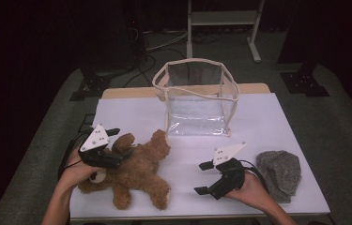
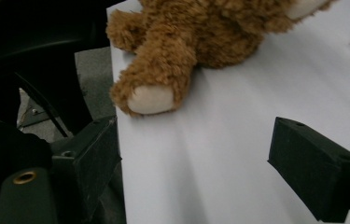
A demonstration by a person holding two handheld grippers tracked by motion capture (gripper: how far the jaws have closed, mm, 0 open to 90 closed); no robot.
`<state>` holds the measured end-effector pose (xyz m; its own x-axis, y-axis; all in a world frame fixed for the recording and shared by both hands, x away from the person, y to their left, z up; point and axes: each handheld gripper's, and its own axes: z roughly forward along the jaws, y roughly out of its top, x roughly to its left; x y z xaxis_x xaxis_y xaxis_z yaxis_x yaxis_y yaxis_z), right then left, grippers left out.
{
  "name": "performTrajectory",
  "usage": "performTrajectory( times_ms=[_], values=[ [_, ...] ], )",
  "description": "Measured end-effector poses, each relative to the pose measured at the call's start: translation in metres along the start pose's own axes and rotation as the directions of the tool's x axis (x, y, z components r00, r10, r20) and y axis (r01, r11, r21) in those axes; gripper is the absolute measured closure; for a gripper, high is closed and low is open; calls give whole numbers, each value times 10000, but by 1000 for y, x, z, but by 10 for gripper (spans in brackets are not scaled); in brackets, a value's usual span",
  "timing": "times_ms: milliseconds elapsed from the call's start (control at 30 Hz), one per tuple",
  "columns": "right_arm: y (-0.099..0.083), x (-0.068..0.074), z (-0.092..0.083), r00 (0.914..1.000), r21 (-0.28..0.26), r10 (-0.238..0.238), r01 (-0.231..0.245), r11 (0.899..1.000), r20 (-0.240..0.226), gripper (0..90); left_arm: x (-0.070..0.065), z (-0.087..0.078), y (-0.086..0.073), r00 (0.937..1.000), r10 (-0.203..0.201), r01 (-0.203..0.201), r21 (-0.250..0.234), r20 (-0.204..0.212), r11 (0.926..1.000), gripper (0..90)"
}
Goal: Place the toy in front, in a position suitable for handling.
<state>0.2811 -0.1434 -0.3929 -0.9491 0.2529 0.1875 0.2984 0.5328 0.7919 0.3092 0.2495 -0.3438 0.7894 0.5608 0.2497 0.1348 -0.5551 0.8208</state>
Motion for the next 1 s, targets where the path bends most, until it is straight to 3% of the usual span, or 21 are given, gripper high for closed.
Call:
performTrajectory(
  times_ms=[67,233,400,667,833,867,900,933,1000],
  values=[
    [9,4,9,9995,108,-66,70,9999,-307,149,5,2,-3,10000,-36,35,259,37,9997,249],
    [18,7,23,9984,179,-95,105,9998,-565,149,6,4,-6,9999,-107,103,337,120,9994,419],
    [26,10,55,9965,394,-5,38,9992,-841,149,6,9,-6,10000,14,-9,584,-98,9983,603],
    [27,14,103,9936,916,138,-35,9958,-1119,151,7,10,-5,9998,192,-187,544,-91,9983,683],
    [28,13,122,9921,1181,173,-25,9930,-1246,250,8,7,-6,9999,114,-112,347,-75,9993,701],
    [28,13,128,9906,1353,195,-11,9908,-1351,330,9,6,-7,10000,19,-17,226,-56,9997,706],
    [28,13,128,9906,1353,195,-11,9908,-1351,330,9,6,-7,10000,19,-17,226,-56,9997,711],
    [27,12,130,9891,1309,342,-154,9913,-1431,415,9,4,-8,10000,-63,64,81,-59,9999,712],
    [27,10,129,9882,1239,376,-192,9921,-1483,488,9,3,-8,9999,-114,114,-43,-85,9999,719]
  ],
)
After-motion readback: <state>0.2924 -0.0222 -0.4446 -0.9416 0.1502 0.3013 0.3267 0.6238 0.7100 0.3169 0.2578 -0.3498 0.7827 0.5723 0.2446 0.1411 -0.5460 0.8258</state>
